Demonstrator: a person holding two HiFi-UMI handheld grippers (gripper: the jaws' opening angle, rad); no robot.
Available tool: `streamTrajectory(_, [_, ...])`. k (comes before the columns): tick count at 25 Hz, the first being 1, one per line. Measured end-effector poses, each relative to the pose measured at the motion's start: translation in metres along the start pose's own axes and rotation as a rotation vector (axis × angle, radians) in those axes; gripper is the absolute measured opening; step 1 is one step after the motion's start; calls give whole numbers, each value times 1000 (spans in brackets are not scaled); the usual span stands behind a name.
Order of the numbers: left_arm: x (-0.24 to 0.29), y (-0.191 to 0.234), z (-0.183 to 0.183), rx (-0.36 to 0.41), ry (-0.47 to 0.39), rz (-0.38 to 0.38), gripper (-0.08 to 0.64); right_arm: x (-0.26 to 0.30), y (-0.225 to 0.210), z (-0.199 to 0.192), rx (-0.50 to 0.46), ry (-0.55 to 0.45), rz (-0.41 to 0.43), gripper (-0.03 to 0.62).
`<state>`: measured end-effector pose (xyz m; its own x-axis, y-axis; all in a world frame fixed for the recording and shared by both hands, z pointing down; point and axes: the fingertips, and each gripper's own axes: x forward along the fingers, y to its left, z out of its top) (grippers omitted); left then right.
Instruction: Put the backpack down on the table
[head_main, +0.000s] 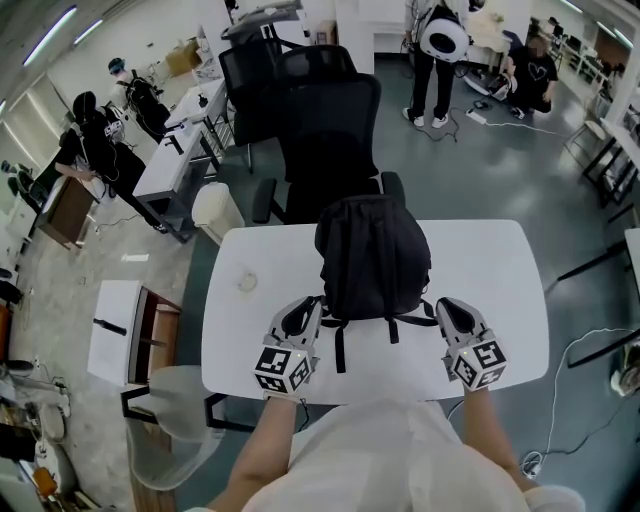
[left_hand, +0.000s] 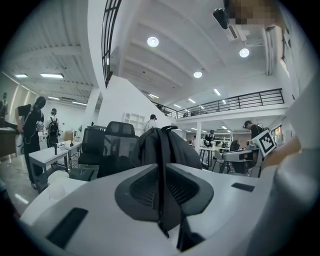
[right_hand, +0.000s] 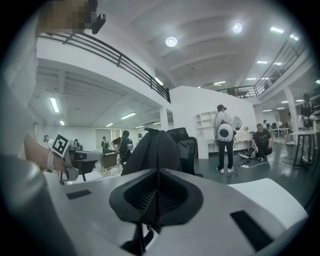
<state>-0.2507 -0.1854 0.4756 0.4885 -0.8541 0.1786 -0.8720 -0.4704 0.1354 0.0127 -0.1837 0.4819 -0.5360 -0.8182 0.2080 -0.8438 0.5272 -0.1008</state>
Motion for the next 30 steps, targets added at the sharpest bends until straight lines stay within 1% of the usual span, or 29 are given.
streamTrajectory(4, [-6, -8, 10, 20, -21, -19, 63, -6, 2, 6, -26, -5, -15, 23])
streamTrajectory(8, [-11, -11, 13, 26, -27, -26, 63, -13, 1, 10, -14, -21, -28, 20])
streamTrajectory(13, [-19, -9, 12, 36, -25, -16, 63, -16, 5, 12, -11, -30, -36, 18])
streamTrajectory(19, [-23, -5, 11, 38, -24, -4, 63, -11, 13, 7, -30, 3, -22, 17])
streamTrajectory(30, [-30, 0, 7, 20, -27, 5, 63, -6, 24, 9, -43, 14, 8, 17])
